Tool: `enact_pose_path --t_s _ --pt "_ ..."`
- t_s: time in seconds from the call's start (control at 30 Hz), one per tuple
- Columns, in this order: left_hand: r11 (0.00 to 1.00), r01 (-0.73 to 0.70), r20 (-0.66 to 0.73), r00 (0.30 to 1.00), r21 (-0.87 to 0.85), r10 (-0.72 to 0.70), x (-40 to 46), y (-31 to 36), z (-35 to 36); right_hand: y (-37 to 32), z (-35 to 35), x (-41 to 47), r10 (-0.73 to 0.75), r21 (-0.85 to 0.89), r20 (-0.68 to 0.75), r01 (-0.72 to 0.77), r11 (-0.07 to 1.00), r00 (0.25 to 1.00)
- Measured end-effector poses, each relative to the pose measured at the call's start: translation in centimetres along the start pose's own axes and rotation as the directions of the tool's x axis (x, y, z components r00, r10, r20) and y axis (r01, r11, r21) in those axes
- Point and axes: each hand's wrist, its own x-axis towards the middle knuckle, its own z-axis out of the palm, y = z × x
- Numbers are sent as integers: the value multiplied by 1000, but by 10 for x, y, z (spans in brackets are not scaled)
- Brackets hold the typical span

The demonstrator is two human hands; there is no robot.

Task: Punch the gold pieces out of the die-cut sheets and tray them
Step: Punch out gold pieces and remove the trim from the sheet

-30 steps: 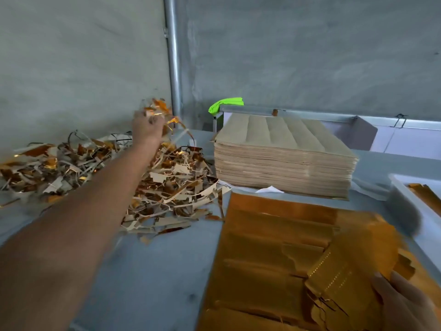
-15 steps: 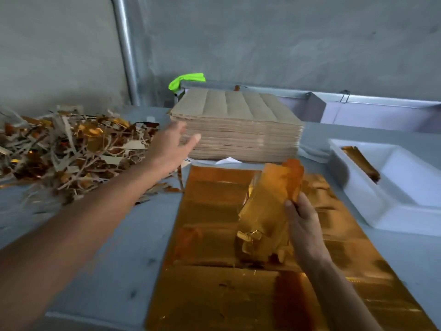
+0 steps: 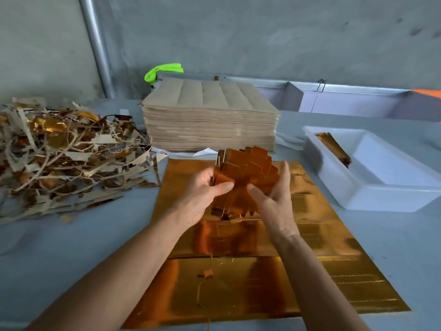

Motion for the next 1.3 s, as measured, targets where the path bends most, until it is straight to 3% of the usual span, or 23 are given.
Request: enact_pose_path --t_s 0.1,0.27,0.4,0.57,0.7,0.83,0.9,0.97,1.03,1.1,1.13,1.2,1.27,1.3 --pt "1000 0 -20 1000 15 0 -5 -7 6 6 9 -1 71 -81 75 -65 995 995" --pt "987 -133 -68 990 -95 127 -3 -2 8 8 8 6 26 -45 36 -24 999 999" --pt "993 -56 -83 994 106 65 -11 -18 17 17 10 0 97 -86 99 -88 992 990" --pt "980 -107 -58 991 167 118 -6 -7 8 10 4 2 -30 -80 150 42 996 988" --pt "940 9 58 998 342 -30 -12 -25 7 28 1 -8 131 -79 138 -121 989 982" --pt "913 46 11 998 404 -56 -4 -26 4 21 -5 -1 152 -100 121 -140 985 981" --pt "860 -26 63 998 510 -7 2 -14 3 7 -15 11 50 -64 55 -47 997 997" --pt "724 -138 137 989 676 60 8 0 1 -8 -28 22 -53 -154 42 59 986 998" --pt "584 -227 203 973 780 107 13 13 1 -21 -36 30 -65 -292 115 96 951 991" --pt "509 -278 221 960 815 171 17 22 -1 -23 -42 34 -34 -305 131 73 950 991" --pt "501 -290 205 954 815 218 18 24 -2 -21 -45 34 -9 -246 104 34 969 995" --pt "589 -294 137 945 753 297 15 22 -7 -10 -49 28 91 -125 37 -86 988 995" --pt "666 -291 112 948 687 299 8 13 -11 4 -50 20 188 -202 16 -181 962 982" --pt "654 -290 125 949 698 288 5 8 -11 10 -51 17 216 -296 16 -202 934 976"
